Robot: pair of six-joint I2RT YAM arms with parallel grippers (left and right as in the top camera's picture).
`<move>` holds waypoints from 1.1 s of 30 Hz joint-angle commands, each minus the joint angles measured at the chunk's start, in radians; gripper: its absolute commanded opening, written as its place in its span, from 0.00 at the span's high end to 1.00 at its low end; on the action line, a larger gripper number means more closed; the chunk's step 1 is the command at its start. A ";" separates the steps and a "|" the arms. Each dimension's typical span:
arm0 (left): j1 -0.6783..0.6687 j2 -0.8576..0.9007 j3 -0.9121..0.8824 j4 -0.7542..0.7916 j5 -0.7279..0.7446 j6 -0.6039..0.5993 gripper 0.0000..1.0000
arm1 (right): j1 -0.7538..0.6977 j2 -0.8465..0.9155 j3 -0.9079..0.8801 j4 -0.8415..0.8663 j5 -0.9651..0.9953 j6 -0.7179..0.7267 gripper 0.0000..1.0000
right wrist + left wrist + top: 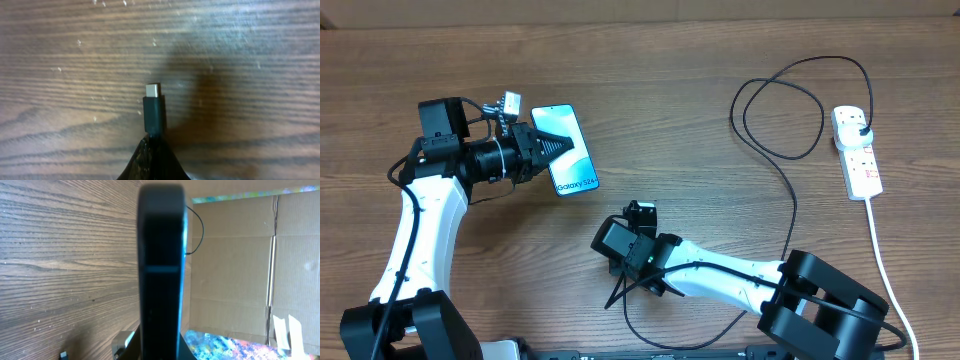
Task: Plug charger to phone and switch on socket
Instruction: 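Grasp the USB-C plug with the right gripper and lift it, then carry the plug toward the phone's bottom port with the right gripper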
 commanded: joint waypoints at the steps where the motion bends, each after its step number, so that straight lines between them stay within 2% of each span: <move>1: 0.006 -0.013 -0.001 0.022 0.041 -0.012 0.96 | -0.031 -0.006 -0.012 -0.056 -0.092 0.007 0.96; 5: 0.041 -0.013 -0.001 0.042 0.075 -0.014 0.96 | -0.082 -0.078 -0.012 -0.095 -0.166 -0.067 0.96; 9: 0.095 -0.013 -0.001 0.048 0.134 -0.013 0.96 | -0.174 -0.201 -0.012 -0.088 -0.411 -0.284 0.96; 14: 0.126 -0.013 -0.001 0.054 0.227 0.018 0.96 | -0.284 -0.343 -0.013 -0.066 -0.825 -0.558 0.96; 18: 0.123 -0.013 -0.001 0.051 0.291 0.043 0.96 | -0.301 -0.396 -0.013 -0.068 -1.011 -0.705 0.96; 25: 0.122 -0.013 -0.001 0.034 0.417 0.093 0.96 | -0.300 -0.401 -0.014 -0.051 -1.018 -0.742 0.96; 33: 0.122 -0.013 -0.001 -0.059 0.410 0.125 0.96 | -0.300 -0.401 -0.014 0.010 -1.018 -0.681 0.96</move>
